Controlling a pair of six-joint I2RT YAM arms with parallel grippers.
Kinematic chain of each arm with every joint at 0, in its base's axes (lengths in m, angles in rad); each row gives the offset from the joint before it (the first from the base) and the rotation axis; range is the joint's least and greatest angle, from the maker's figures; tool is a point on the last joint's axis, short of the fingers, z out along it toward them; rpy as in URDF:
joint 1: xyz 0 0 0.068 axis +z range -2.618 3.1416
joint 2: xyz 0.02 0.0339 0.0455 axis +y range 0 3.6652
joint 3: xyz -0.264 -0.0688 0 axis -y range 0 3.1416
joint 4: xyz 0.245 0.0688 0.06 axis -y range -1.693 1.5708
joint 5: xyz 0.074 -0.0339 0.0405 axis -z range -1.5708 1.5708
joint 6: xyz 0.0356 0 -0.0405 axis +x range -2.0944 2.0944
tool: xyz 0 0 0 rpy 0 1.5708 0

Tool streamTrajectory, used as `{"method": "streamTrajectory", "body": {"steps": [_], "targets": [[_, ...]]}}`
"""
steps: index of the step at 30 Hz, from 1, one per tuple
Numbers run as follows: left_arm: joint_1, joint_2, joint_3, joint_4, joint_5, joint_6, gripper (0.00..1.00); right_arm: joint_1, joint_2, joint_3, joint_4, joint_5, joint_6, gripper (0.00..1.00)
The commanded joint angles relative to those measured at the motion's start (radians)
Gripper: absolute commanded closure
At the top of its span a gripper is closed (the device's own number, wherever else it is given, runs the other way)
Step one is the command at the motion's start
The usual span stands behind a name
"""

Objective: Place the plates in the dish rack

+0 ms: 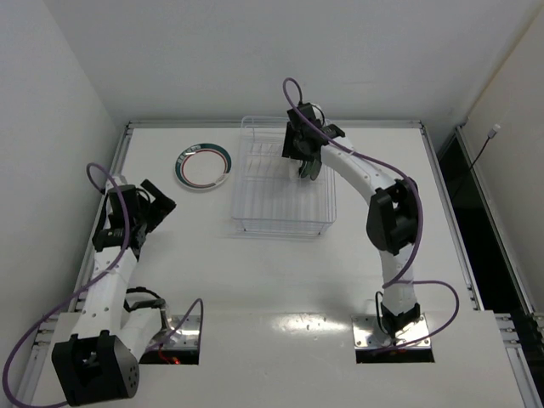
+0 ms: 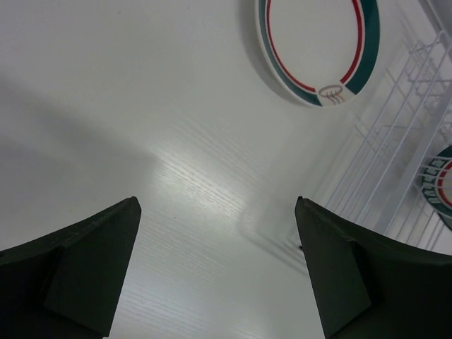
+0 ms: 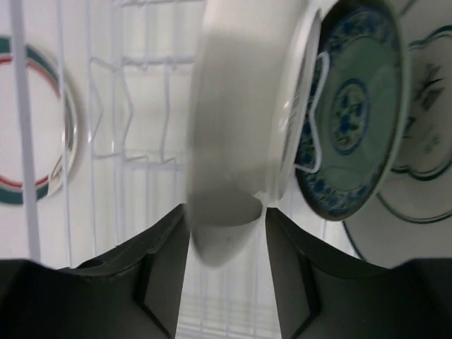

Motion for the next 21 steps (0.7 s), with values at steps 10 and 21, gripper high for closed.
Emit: {"method": "streamTrajectory", "body": {"steps": [10, 21], "targets": [[0.036, 0.288, -0.076, 0.444, 0.289, -0.210, 0.06, 0.041, -0.352, -0.270, 0.146, -0.194, 0.019, 0.49], [0.064, 0.564, -0.063, 0.741, 0.400, -0.251, 0.08, 0.041, -0.672, -0.581, 0.314, -0.353, -0.030, 0.49]]}}
